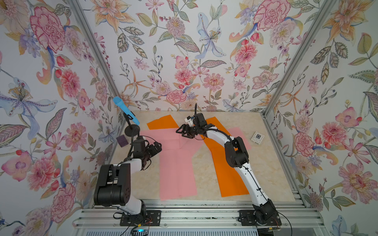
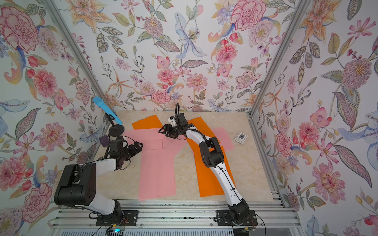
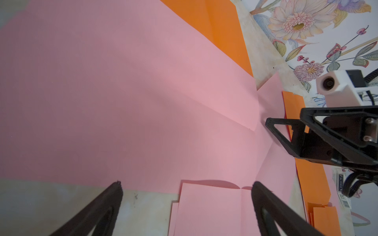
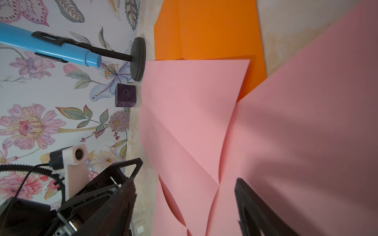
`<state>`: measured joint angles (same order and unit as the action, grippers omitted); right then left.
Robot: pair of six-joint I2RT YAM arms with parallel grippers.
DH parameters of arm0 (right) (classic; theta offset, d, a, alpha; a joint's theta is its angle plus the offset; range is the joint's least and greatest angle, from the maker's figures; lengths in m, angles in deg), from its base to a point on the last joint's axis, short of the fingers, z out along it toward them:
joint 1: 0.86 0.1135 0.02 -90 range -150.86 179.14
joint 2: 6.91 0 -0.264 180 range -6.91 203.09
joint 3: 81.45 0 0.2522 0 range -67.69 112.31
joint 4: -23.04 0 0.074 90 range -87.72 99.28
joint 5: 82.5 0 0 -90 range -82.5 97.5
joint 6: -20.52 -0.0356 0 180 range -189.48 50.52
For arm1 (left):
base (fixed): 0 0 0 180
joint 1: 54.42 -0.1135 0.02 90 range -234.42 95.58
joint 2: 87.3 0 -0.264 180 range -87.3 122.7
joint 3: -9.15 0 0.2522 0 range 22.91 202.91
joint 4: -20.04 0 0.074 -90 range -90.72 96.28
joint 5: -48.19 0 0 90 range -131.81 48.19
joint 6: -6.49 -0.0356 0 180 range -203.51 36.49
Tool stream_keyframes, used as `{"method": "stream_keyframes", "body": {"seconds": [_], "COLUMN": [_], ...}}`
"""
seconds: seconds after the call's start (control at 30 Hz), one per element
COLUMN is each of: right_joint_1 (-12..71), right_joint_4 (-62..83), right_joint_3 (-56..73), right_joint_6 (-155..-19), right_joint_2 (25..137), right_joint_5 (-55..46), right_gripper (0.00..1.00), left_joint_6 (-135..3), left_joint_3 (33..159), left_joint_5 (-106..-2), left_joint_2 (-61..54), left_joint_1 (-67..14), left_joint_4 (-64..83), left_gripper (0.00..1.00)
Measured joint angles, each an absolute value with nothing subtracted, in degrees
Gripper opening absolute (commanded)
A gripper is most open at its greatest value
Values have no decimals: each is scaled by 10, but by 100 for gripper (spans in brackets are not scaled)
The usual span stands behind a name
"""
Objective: Sort the scattered colored papers by color
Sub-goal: Pick up the colored paper.
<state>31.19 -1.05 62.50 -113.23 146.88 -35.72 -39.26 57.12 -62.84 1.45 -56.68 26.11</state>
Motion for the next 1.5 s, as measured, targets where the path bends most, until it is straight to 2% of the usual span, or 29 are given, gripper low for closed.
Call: {"method": "stream_keyframes", "body": {"seconds": [0.57, 0.77, 0.93, 1.13, 1.23, 1.43, 1.5], "right_joint_1": [315, 323, 325, 324, 324, 324, 323], "right_joint_4": [62, 64, 63, 49, 44, 40, 40], "right_joint_3": [684, 722, 722, 721, 720, 721, 723], "right_joint_6": [-1220, -1235, -1244, -1236, -1229, -1232, -1233], "right_joint_2": [1526, 1553, 1557, 1557, 1556, 1556, 1556], "right_joint_5": [-378, -377, -377, -371, -366, -364, -363], "right_gripper": [73, 68, 55, 56, 48, 18, 15], "left_joint_6": [-394, -394, -394, -392, -392, -392, -392], "left_joint_3": [599, 601, 601, 601, 601, 601, 601], "left_joint_5": [-641, -642, -645, -656, -657, -659, -661], "left_joint_2": [82, 87, 89, 93, 93, 93, 93], "left_joint_1": [-567, -567, -567, -567, -567, -567, -567], "left_joint_4": [295, 301, 306, 313, 313, 314, 314], "left_gripper": [100, 100, 100, 100, 100, 100, 100]}}
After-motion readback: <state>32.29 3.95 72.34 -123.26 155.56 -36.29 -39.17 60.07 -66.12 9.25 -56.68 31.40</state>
